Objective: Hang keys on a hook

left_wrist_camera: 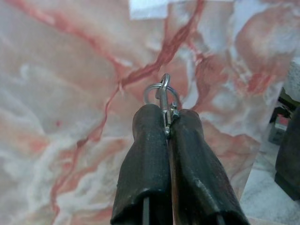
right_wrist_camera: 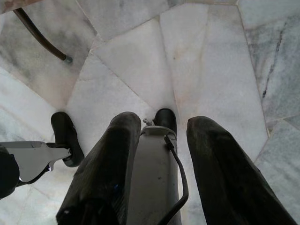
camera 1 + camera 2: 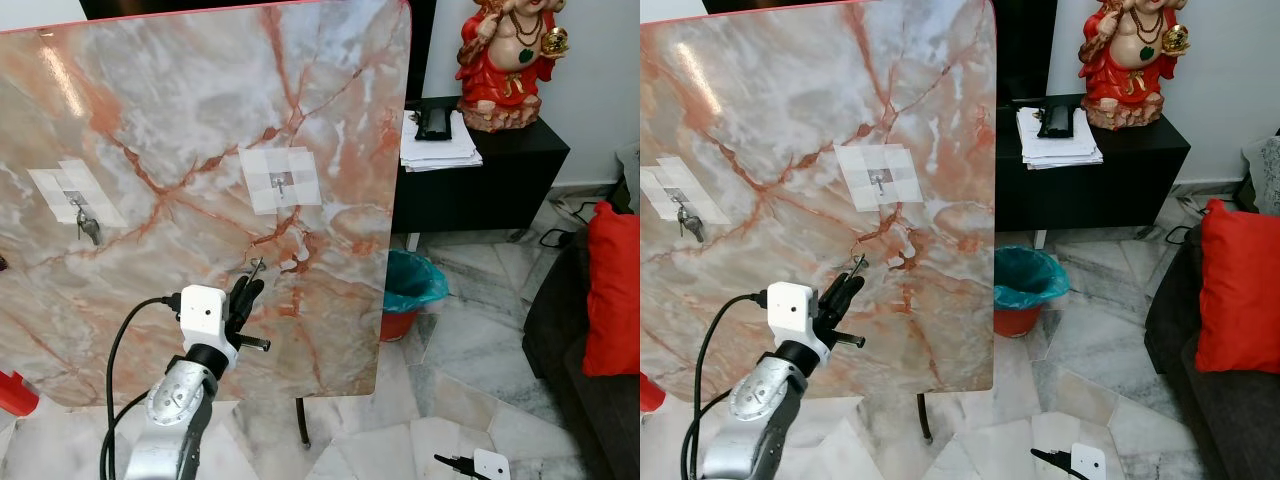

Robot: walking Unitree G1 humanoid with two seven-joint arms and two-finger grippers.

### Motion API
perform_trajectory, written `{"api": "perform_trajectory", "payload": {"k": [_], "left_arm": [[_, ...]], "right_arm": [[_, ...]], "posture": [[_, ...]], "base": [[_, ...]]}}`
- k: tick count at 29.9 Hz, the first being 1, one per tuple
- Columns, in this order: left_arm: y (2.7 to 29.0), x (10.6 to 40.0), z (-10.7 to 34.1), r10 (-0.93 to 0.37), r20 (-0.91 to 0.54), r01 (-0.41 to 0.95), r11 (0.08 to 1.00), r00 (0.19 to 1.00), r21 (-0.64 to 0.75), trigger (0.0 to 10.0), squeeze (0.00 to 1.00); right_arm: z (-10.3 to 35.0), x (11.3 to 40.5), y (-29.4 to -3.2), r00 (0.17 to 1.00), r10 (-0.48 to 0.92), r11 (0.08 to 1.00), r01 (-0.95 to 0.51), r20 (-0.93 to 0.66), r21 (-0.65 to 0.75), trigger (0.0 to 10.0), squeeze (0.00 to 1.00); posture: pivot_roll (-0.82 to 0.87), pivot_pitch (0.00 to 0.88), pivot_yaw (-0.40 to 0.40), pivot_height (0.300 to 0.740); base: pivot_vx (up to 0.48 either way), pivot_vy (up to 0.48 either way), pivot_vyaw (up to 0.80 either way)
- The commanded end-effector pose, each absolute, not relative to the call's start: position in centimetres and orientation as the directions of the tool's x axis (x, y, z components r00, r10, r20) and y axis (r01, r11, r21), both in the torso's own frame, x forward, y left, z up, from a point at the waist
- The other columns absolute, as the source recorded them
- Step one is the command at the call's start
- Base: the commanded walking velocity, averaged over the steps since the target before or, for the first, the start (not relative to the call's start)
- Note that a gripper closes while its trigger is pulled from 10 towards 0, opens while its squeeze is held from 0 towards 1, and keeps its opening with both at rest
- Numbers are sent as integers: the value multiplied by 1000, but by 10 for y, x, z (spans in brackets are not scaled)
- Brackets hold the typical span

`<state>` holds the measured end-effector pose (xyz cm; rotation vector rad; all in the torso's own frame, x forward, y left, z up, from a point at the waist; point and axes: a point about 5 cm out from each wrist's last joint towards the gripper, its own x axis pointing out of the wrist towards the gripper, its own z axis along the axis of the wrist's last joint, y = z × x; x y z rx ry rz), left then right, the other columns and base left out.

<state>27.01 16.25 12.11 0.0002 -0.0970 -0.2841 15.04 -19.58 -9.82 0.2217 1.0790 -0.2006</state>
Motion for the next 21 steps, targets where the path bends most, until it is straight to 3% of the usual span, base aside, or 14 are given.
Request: {"api": "perform_trajectory", "payload": {"k": [1,6,21], "left_arm": [[166,268,127,-293,106,291,956,950,34,10000,0],[172,270,130,-263,116,258,965,958,53,10000,0],[172,265,128,-262,98,257,964,960,62,10000,0]], "right_arm": [[-98,151,-195,461,-50,958,272,-886,87,10000,0],[-98,151,-194,464,-46,959,268,-885,90,10000,0],[-98,151,-195,464,-44,964,251,-885,84,10000,0]], "posture": [[43,44,53,740],[42,39,57,740],[39,38,52,740]], "base": [[0,0,0],[0,-97,0],[0,-346,0]]}}
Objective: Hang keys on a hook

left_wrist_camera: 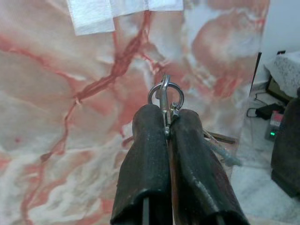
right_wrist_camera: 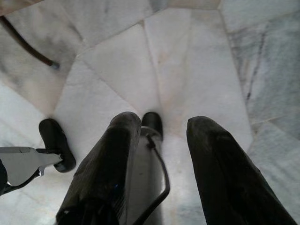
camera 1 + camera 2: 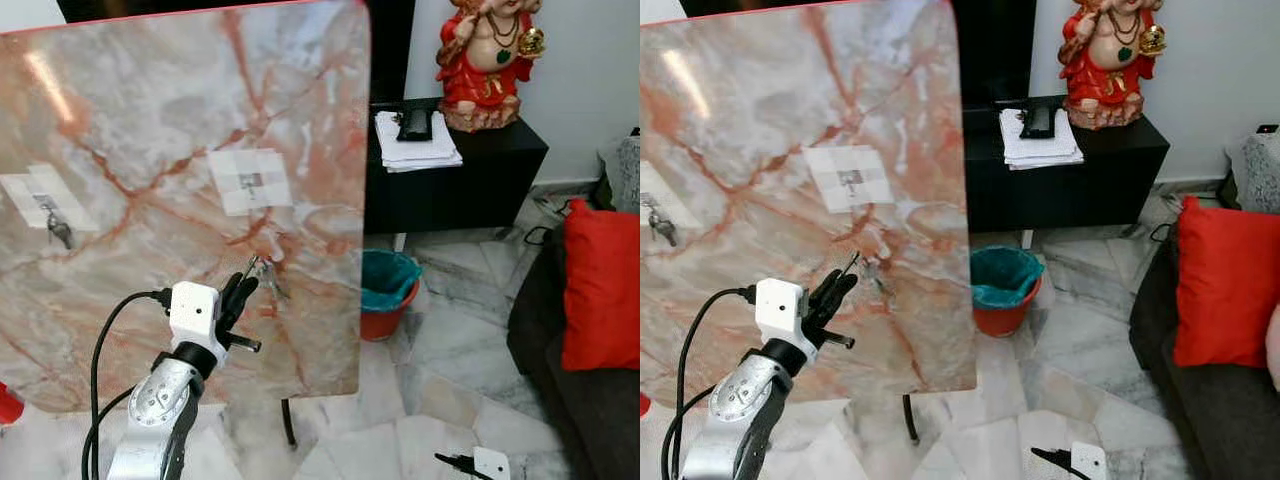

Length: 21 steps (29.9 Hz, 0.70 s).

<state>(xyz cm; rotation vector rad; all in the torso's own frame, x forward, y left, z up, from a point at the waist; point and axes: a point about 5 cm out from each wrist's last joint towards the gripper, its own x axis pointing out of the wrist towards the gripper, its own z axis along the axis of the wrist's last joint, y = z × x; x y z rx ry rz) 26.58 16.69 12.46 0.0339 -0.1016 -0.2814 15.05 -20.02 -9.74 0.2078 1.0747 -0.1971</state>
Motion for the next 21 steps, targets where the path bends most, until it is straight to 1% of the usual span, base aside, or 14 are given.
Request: {"api": "perform_trajectory", "payload": {"k": [1,3,13,17,21], "left_arm": [[172,265,129,-262,98,257,964,960,63,10000,0],[171,266,129,-261,100,256,965,960,64,10000,0],[177,276,148,-208,164,196,977,964,86,10000,0],[180,280,159,-237,178,221,970,955,103,10000,0],[188,286,168,-275,167,250,955,947,158,10000,0]], "right_arm": [[-98,151,-195,464,-43,965,250,-885,84,10000,0],[-98,152,-195,465,-43,965,249,-884,84,10000,0],[-98,152,-195,466,-38,969,235,-884,81,10000,0],[-97,152,-195,466,-38,970,231,-884,80,10000,0],[-97,152,-195,467,-38,970,229,-883,79,10000,0]], "posture": [[39,37,53,740],[39,37,52,740],[43,32,51,740],[44,31,51,740],[47,30,51,740]], "base": [[0,-364,0],[0,-336,0],[0,0,0],[0,0,0],[0,0,0]]}}
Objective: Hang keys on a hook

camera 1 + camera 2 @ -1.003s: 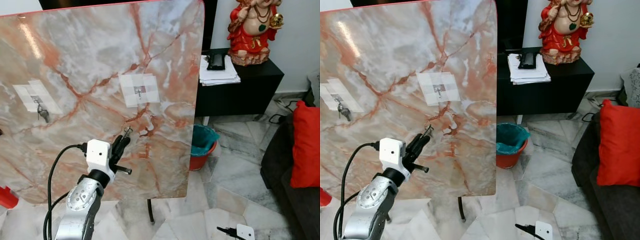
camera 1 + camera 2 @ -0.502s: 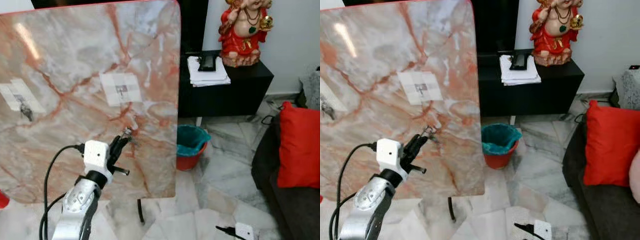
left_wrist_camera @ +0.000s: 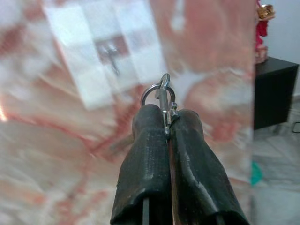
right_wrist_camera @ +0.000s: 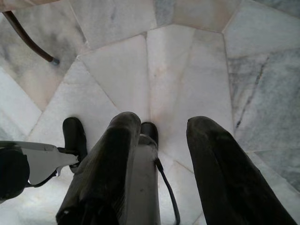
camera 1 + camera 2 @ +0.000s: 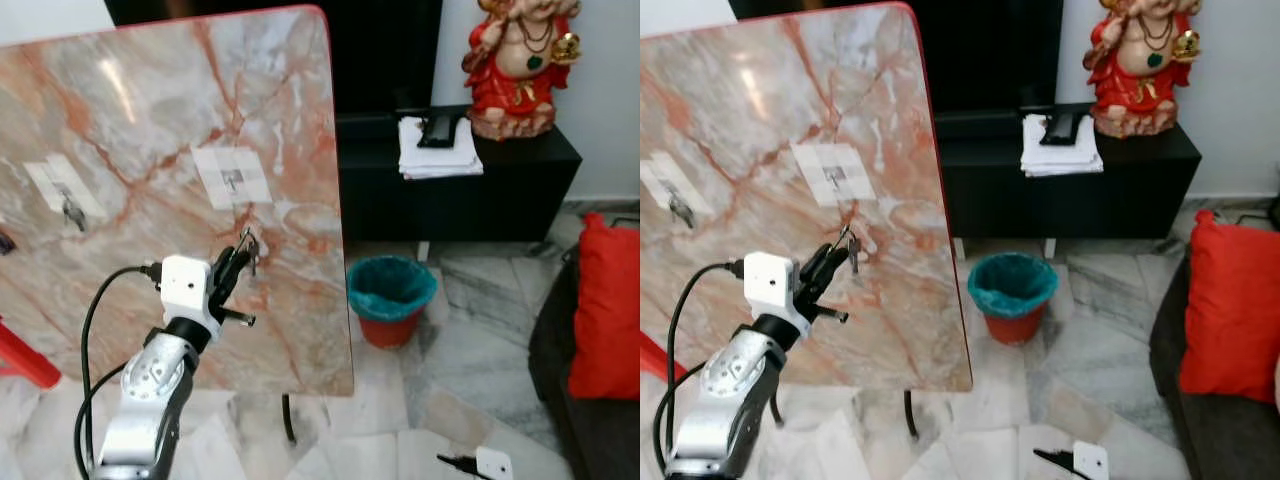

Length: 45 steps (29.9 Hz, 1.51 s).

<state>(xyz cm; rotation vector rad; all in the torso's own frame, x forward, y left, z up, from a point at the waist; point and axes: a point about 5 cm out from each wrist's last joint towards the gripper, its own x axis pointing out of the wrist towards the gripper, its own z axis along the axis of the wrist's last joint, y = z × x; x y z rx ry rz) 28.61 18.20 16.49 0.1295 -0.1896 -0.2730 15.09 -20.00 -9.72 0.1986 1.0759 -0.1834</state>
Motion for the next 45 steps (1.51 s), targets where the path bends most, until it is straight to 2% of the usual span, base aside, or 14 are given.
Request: {"api": "perform_trajectory", "payload": {"k": [1,5,11,16,18,27,35,45], "left_arm": [[190,288,172,-288,165,259,949,943,179,10000,0],[198,297,184,-309,171,256,926,935,277,10000,0],[198,305,192,-283,221,218,936,933,277,10000,0],[200,308,194,-379,194,340,918,905,205,10000,0],[201,307,196,-438,170,400,890,882,218,10000,0],[210,308,206,-479,167,433,866,862,251,10000,0],[219,309,211,-447,171,396,879,878,266,10000,0],[213,318,207,-405,183,358,901,896,244,10000,0]], "right_arm": [[-97,153,-195,468,-38,971,227,-883,78,10000,0],[-97,153,-195,473,-37,972,223,-880,79,10000,0],[-97,153,-195,474,-41,974,215,-879,70,10000,0],[-97,153,-197,481,-54,974,218,-875,60,10000,0],[-97,153,-197,483,-59,974,220,-874,56,10000,0],[-96,154,-197,491,-60,974,221,-869,58,10000,0],[-96,154,-197,491,-58,975,214,-869,55,10000,0],[-96,154,-197,490,-61,978,205,-869,48,10000,0]], "posture": [[48,30,50,740],[49,29,50,740],[39,26,48,740],[42,15,50,740],[41,10,51,740],[37,0,52,740],[44,0,45,740],[40,0,42,740]], "base": [[0,0,0],[0,0,0],[0,0,0],[0,0,0],[0,0,0],[0,0,0],[0,0,0],[0,0,0]]}}
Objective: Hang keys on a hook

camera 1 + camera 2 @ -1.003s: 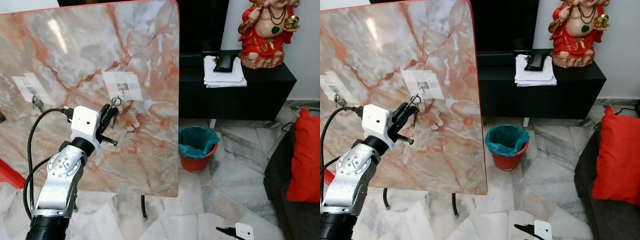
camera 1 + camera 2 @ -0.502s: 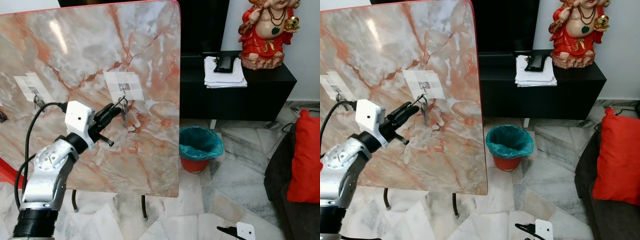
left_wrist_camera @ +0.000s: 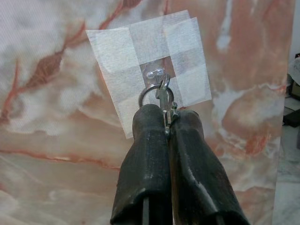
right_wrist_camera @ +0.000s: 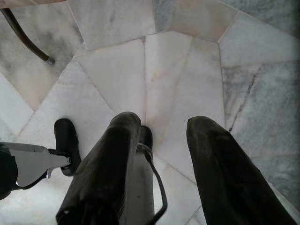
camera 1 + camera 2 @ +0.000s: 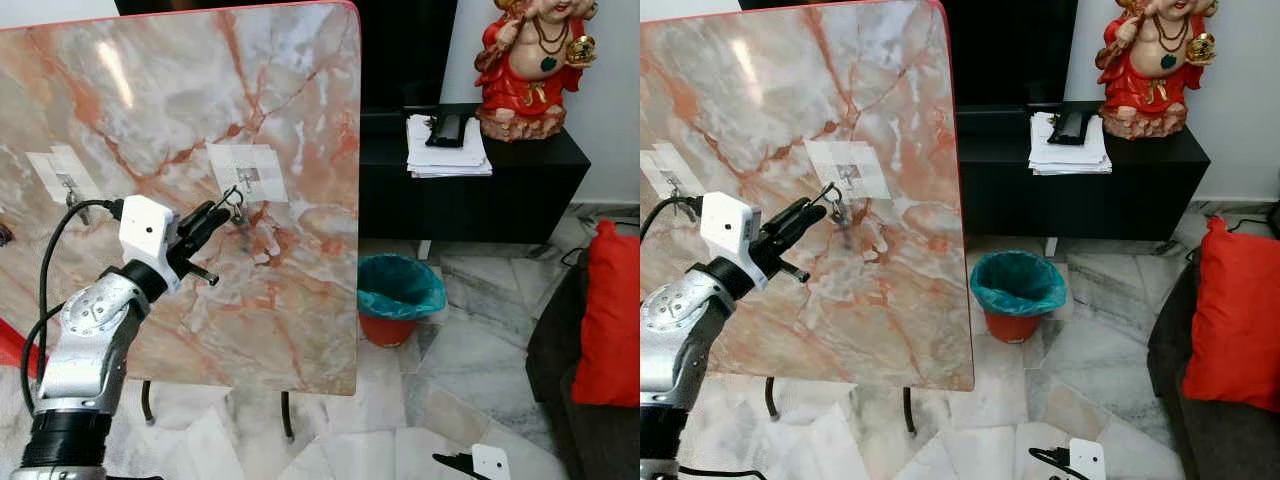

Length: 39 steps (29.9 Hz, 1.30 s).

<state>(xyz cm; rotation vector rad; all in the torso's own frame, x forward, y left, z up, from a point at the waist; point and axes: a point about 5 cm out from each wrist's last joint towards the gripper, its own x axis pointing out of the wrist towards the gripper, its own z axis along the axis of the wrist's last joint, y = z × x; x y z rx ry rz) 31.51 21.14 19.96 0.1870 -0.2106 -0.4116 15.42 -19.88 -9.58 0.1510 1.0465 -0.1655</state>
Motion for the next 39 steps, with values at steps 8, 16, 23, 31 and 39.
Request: {"api": "perform_trajectory", "payload": {"k": [8,16,23,31,39], "left_arm": [[210,327,208,-411,185,364,900,893,240,10000,0],[212,332,210,-407,177,358,898,896,256,10000,0],[213,338,208,-405,168,356,898,899,260,10000,0],[214,340,207,-398,164,348,899,903,265,10000,0],[218,338,208,-395,173,343,900,902,269,10000,0]], "right_arm": [[-96,154,-197,491,-61,978,205,-869,48,10000,0],[-96,154,-197,490,-62,977,208,-870,48,10000,0],[-96,154,-197,487,-59,978,201,-871,47,10000,0],[-96,154,-197,485,-59,978,204,-872,47,10000,0],[-96,154,-197,486,-60,977,206,-872,48,10000,0]], "posture": [[36,0,45,740],[37,1,46,740],[33,2,48,740],[33,5,48,740],[33,4,48,740]], "base": [[0,0,0],[0,0,0],[0,0,0],[0,0,0],[0,0,0]]}}
